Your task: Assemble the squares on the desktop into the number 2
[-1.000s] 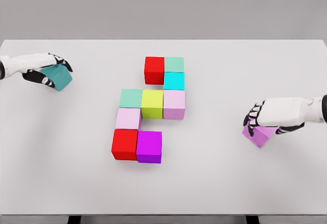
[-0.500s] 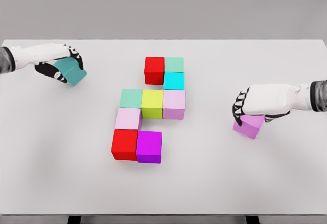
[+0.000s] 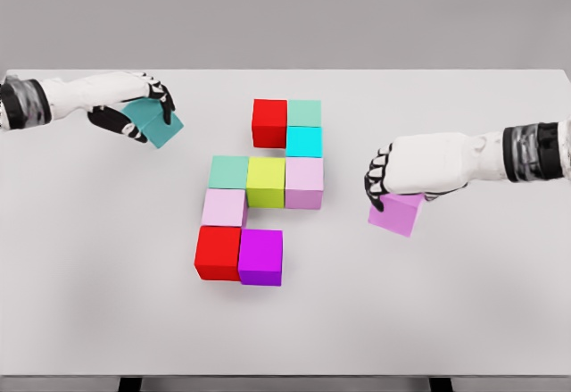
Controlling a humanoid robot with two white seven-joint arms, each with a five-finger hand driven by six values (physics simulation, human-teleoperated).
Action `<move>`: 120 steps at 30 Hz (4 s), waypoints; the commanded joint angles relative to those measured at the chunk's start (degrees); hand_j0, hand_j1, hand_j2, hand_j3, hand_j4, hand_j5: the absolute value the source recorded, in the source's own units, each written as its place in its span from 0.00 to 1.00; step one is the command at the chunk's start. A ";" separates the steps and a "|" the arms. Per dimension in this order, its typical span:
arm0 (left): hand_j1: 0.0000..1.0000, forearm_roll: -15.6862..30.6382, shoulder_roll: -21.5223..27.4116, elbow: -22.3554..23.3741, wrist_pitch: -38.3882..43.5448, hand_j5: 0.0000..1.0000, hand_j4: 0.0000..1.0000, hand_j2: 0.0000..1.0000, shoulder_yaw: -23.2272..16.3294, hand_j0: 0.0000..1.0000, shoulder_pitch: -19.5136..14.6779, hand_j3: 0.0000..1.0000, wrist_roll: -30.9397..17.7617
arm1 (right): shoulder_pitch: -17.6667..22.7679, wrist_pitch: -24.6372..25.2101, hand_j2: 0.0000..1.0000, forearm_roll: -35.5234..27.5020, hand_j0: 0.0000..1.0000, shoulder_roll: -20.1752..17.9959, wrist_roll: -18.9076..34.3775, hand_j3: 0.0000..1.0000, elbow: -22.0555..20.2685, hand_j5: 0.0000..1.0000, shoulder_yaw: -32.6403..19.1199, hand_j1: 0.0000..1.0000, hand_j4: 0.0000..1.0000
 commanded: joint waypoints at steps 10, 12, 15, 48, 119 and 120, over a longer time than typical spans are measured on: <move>0.43 0.62 -5.11 -0.22 9.10 0.43 0.43 0.43 0.85 0.43 -0.62 0.43 1.72 | -3.69 0.22 0.47 -0.88 0.47 4.89 -0.06 0.47 -0.22 0.47 7.16 0.47 0.47; 0.44 0.62 -7.04 -0.05 11.74 0.44 0.44 0.44 0.94 0.44 -0.79 0.44 1.72 | -4.22 0.22 0.47 -2.20 0.47 5.77 -0.06 0.47 -0.22 0.47 7.69 0.47 0.47; 0.44 0.53 -8.36 -0.14 15.34 0.44 0.44 0.44 0.94 0.44 -0.79 0.44 1.72 | -4.84 0.22 0.47 -2.29 0.47 6.56 -0.06 0.47 -0.22 0.47 8.57 0.47 0.47; 0.47 0.44 -17.85 8.65 18.42 0.47 0.47 0.47 3.58 0.47 -1.76 0.47 2.16 | -6.86 0.22 1.00 -2.29 1.00 -5.39 -0.06 1.00 0.30 1.00 2.59 1.00 1.00; 0.88 -1.32 -22.60 16.13 13.06 0.88 0.88 0.88 2.70 0.88 -4.13 0.88 4.00 | 0.44 0.22 1.00 -2.29 1.00 0.23 -0.06 1.00 -0.14 1.00 11.47 1.00 1.00; 0.88 -1.23 -22.42 16.12 12.53 0.88 0.88 0.88 2.79 0.88 -4.13 0.88 4.00 | 0.35 0.22 1.00 -2.47 1.00 0.50 -0.06 1.00 -0.14 1.00 11.47 1.00 1.00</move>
